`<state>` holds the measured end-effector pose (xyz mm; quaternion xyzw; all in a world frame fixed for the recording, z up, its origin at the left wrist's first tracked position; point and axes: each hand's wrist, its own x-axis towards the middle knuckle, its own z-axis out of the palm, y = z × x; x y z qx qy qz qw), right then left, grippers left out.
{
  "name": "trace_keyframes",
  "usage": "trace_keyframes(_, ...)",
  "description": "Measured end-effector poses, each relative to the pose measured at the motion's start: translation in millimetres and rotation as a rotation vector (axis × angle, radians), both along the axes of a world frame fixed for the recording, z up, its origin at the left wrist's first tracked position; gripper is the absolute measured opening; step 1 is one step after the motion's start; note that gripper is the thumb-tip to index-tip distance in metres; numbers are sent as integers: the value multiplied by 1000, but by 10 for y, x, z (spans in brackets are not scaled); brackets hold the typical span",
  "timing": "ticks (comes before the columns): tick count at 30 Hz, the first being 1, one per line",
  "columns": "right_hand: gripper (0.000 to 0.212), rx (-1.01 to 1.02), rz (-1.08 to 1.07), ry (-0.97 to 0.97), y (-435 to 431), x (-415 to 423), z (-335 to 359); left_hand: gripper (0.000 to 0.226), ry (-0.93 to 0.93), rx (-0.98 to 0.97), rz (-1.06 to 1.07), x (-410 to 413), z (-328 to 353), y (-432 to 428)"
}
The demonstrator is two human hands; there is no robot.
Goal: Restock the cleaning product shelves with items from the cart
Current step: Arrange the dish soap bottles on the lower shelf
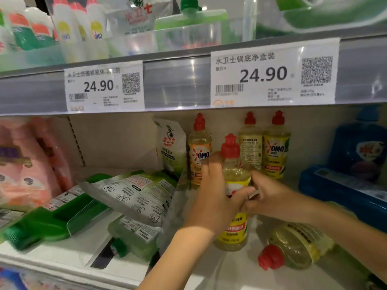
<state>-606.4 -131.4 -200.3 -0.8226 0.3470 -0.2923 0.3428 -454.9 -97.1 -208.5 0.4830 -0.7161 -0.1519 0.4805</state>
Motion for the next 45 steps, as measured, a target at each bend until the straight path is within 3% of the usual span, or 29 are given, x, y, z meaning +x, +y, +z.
trace_keyframes(2,43,-20,-16,-1,-118,-47,-1,50,14,4,3,-83,-5,-140)
trace_keyframes(4,48,-29,-30,-19,-242,-83,-9,44,30,55,48,-161,-28,-327)
trace_keyframes(7,54,3,-113,-26,-425,-124,-33,69,41,29,83,-257,-79,-637)
trace_keyframes(11,53,29,-237,31,-548,-135,-30,73,-39,49,125,-324,-47,-986)
trace_keyframes(13,47,153,-200,41,-554,-201,-29,78,-62,30,133,-316,-24,-1082)
trace_keyframes(16,41,309,-292,-79,-562,-319,-85,82,-37,39,74,-277,-31,-1133)
trace_keyframes(22,38,165,-585,-260,-909,-339,-366,82,31,-8,61,-280,-114,-1099)
trace_keyframes(25,47,69,-716,-165,-1196,-275,-517,80,40,14,51,-281,-123,-1087)
trace_keyframes(28,69,47,-838,-23,-1474,-165,-644,81,55,12,51,-282,-121,-1099)
trace_keyframes(31,66,2,-938,106,-1661,-29,-737,82,50,34,59,-284,-95,-1094)
trace_keyframes(33,67,-23,-940,144,-1719,32,-780,82,52,53,61,-288,-102,-1088)
trace_keyframes(42,34,4,-794,172,-1284,-124,-508,85,14,29,86,-282,-135,-1114)
trace_keyframes(45,59,62,-647,214,-1039,-306,-462,84,7,19,77,-260,-159,-1145)
